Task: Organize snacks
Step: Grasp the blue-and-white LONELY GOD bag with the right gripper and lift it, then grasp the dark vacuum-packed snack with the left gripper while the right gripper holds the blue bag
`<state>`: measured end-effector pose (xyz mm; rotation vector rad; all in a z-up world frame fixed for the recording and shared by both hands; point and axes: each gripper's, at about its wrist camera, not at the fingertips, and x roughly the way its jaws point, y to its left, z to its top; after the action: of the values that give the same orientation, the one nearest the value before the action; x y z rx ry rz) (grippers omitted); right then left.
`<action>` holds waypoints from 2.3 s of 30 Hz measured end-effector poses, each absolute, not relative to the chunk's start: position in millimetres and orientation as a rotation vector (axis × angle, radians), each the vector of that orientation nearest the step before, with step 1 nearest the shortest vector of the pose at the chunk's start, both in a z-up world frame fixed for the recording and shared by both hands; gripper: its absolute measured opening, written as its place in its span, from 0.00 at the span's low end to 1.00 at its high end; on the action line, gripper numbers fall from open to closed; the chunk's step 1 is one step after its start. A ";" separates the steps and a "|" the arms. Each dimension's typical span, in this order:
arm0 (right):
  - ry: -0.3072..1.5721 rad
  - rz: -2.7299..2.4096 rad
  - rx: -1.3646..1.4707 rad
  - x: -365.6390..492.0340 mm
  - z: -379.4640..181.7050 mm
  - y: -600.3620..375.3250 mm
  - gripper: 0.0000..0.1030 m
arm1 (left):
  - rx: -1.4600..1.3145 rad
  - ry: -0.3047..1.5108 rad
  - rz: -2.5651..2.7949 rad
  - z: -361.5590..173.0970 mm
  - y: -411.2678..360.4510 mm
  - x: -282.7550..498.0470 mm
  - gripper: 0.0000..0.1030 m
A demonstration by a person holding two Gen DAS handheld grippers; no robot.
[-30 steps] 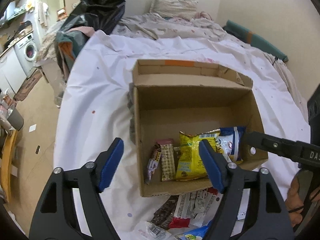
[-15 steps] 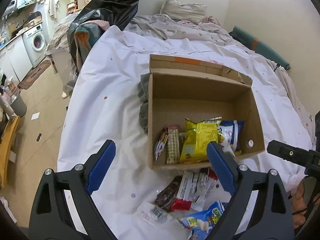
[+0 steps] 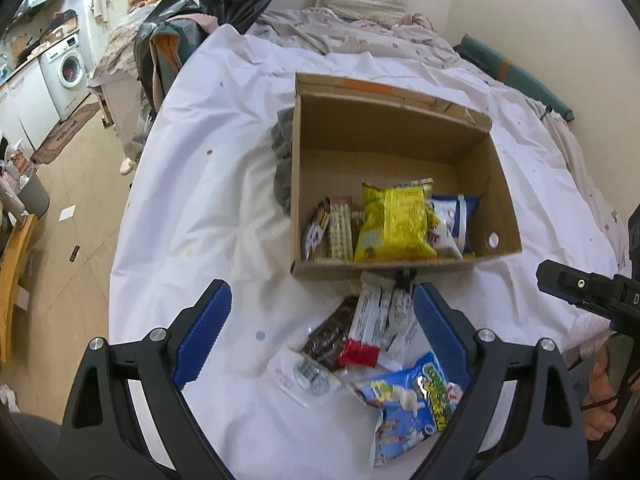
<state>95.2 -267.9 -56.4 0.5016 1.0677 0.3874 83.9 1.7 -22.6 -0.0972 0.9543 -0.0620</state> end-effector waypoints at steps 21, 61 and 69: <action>1.542 0.533 0.473 74.3 -160.5 -196.4 0.94 | -0.179 1.092 -0.024 -52.2 13.2 67.5 0.88; 1.164 0.423 0.539 87.1 -83.2 -290.8 0.43 | -0.151 1.318 0.056 -103.5 33.0 88.3 0.88; 1.172 0.454 0.542 96.8 -80.5 -277.1 0.43 | 0.331 1.503 -0.161 -155.8 -30.2 122.8 0.88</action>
<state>96.8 -277.1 -80.5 0.5424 1.1717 0.4545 122.8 -30.2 -155.8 0.3307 1.5027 -0.1609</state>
